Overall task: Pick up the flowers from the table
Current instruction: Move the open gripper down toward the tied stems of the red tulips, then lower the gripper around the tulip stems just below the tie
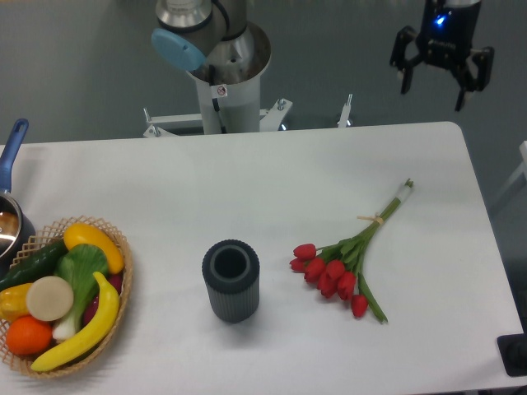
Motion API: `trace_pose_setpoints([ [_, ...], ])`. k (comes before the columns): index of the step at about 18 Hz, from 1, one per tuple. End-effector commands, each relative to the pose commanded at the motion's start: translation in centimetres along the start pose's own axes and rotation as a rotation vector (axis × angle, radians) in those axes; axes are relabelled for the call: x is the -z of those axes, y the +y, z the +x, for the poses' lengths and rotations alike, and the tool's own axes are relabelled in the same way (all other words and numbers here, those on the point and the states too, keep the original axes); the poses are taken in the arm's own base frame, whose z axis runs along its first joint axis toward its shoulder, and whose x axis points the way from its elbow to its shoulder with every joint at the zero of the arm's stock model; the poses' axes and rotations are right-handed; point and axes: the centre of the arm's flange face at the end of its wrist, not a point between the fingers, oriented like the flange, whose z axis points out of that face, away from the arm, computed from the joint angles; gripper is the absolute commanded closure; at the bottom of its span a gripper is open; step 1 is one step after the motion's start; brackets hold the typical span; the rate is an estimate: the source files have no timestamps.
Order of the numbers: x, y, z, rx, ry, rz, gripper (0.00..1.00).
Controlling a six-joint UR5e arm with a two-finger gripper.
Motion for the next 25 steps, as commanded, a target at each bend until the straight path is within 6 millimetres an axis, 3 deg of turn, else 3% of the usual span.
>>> trace_pose_setpoints([
  [5, -2.8, -0.3, 1.9, 0.034, 0.043, -0.001, 0.0],
  [7, -3.9, -1.4, 2.5, 0.047, 0.051, 0.005, 0.0],
  [15, -11.0, -4.0, 3.3, 0.016, 0.098, 0.011, 0.0],
  [25, -19.1, -4.8, 3.9, -0.077, 0.207, -0.089, 0.0],
])
